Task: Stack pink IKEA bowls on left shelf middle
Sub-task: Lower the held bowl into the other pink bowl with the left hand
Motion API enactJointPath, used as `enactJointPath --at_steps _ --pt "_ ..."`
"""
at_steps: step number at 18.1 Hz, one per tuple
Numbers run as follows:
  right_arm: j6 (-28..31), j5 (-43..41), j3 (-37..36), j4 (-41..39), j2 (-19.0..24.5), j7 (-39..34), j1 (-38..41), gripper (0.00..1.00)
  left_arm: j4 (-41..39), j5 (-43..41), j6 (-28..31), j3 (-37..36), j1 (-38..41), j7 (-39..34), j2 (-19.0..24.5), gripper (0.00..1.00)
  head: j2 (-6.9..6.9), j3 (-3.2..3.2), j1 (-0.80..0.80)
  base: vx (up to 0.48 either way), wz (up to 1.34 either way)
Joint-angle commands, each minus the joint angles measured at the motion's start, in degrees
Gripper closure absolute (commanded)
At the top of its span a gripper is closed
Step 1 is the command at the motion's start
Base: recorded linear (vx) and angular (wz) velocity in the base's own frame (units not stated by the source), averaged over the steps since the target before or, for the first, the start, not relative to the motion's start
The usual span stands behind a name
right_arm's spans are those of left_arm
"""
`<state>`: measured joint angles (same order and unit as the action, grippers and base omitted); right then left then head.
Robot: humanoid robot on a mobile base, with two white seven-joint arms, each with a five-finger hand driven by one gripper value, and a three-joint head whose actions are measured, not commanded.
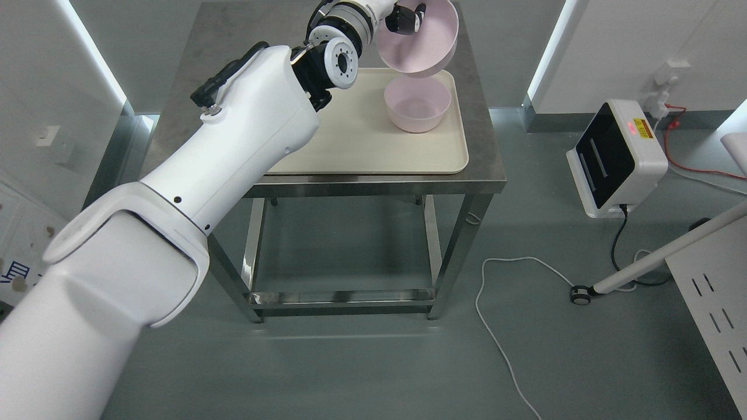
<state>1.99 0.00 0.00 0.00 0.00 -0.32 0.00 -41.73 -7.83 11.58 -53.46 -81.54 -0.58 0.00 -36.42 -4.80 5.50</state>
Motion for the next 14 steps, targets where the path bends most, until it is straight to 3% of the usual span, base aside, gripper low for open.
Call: enactJointPath --at_steps 1,4,7,14 --pt "-0.1 0.0 -0.6 -1.9 -1.0 0.0 1.7 0.00 0.0 -0.2 -0.1 6.1 0.3 0.7 1.0 0.97 0.00 0.00 0.00 0.049 -0.06" --pt "0.0 0.0 -0.6 -1.9 -1.0 0.0 1.7 0.00 0.2 -2.8 -0.2 7.0 3.6 3.7 1.0 0.97 0.00 0.00 0.00 0.068 -0.07" --pt "0.0 0.0 -0.7 -1.9 -1.0 0.0 1.7 0.00 0.2 -11.6 -4.9 8.5 7.3 8.3 1.0 0.97 0.00 0.00 0.00 0.075 -0.09" --pt "0.0 0.0 -0.6 -1.9 -1.0 0.0 1.7 0.00 2.5 -18.3 -5.4 13.6 7.3 8.5 1.0 0.97 0.00 0.00 0.00 0.059 -0.07"
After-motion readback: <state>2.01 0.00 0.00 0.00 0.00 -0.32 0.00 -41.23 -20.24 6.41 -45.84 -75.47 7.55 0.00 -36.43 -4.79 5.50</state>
